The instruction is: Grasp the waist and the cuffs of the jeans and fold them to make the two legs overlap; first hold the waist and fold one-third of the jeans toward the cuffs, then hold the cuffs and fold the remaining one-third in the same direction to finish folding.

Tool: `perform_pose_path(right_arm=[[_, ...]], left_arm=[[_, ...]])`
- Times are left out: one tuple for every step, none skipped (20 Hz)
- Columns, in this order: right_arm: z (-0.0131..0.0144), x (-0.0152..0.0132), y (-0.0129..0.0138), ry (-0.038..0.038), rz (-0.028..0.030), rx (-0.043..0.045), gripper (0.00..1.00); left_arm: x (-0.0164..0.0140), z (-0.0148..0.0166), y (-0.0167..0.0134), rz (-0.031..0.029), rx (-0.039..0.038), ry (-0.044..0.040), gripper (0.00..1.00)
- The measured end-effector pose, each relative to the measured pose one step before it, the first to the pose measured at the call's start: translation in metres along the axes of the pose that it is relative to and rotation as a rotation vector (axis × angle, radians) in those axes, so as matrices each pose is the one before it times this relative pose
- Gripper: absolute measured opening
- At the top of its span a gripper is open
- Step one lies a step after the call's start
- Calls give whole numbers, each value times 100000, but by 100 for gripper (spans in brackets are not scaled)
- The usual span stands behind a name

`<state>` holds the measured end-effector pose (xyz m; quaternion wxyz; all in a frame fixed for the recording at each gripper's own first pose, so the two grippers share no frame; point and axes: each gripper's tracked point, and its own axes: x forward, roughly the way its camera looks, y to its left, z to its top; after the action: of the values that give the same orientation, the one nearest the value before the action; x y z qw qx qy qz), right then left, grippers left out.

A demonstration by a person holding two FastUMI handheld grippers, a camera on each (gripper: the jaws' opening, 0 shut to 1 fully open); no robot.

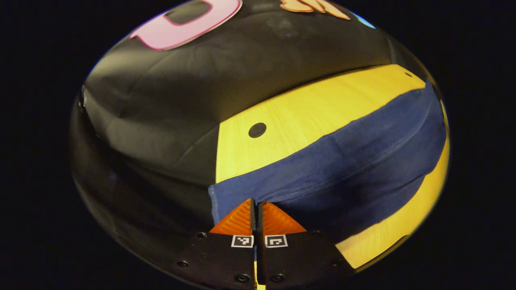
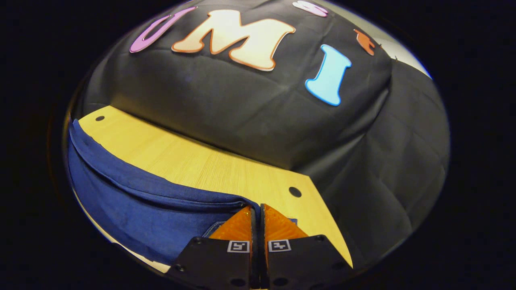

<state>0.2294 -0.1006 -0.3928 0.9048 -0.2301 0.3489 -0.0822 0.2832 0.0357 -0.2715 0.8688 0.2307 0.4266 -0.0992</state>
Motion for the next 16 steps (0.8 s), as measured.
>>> perform_pose_path(right_arm=[[-516,966,547,1807,-135,-1584,2],[-405,939,318,1087,-565,-1373,2],[-540,688,382,1685,-53,-289,2],[-485,458,150,1722,-663,1185,5],[-318,-154,-36,1637,-516,2264,7],[-152,-146,-306,1477,-1968,3788,30],[344,-368,-376,-1255,-549,5047,53],[517,-498,-1396,-911,-1795,3161,77],[-25,-537,-1440,-381,-2071,2812,100],[-271,-418,-1565,272,-2240,3221,100],[-559,-177,-1673,1002,-1767,4031,99],[-831,6,-1700,1807,-1993,4939,99],[-1046,-67,-1668,2761,-1472,5606,99],[-1199,167,-1778,3003,-1371,5625,99],[-1027,361,-1532,3013,-947,5191,99],[-786,734,-1349,2467,-1178,4480,99]], left_arm=[[1222,144,-80,-1802,-1146,351,0],[983,134,-146,-1073,47,-233,0],[802,383,-279,-479,969,-440,0],[112,463,-500,-288,825,-950,0],[79,330,-413,-529,-537,-769,0],[-259,-1,-518,-2534,-1066,-263,0],[135,681,-662,-1652,-2243,-3796,33],[576,513,-150,-822,-2712,-4459,67],[-1029,1657,-15,1423,-3112,-5894,100],[-269,178,-88,305,-2662,-3963,95],[-302,889,-381,-287,-3280,-3937,96],[-246,407,-189,-350,-2953,-2777,95],[-311,586,-271,-316,-3183,-2312,95],[-537,524,-30,-93,-2081,-1372,95],[-423,647,265,812,-1704,-1460,95],[70,280,396,643,-1143,-1485,96]])
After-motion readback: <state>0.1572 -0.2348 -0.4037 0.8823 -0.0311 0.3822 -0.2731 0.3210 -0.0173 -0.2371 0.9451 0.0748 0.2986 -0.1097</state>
